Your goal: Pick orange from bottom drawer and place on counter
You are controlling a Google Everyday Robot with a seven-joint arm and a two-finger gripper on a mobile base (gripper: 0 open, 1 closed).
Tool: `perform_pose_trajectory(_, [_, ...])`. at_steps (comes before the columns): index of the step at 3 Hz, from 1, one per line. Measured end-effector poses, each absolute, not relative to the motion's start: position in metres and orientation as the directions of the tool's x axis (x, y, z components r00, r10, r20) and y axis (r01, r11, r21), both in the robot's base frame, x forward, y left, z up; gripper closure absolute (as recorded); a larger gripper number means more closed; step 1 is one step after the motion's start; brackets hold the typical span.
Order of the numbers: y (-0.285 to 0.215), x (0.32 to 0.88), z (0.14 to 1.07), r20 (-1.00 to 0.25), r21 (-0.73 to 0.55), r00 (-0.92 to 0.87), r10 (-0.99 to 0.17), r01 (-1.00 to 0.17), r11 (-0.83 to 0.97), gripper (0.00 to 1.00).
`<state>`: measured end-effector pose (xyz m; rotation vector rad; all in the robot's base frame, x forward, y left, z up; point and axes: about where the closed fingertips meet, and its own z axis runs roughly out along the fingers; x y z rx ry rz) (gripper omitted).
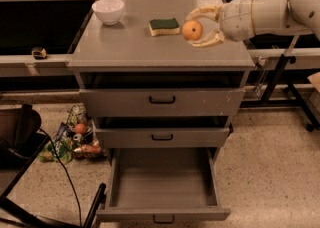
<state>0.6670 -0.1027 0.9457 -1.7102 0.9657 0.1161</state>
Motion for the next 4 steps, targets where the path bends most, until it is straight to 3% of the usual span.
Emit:
perform_pose_trajectory(2, [-0.097, 0.681, 0.938, -0.562, -0.75, 0.635, -0.53, -0.661, 0.003, 1.0])
perform_pose_trajectory(4, [-0.079, 0.748, 0.916, -0.787, -0.571, 0.391, -0.477, -0.755, 0.324, 1.0])
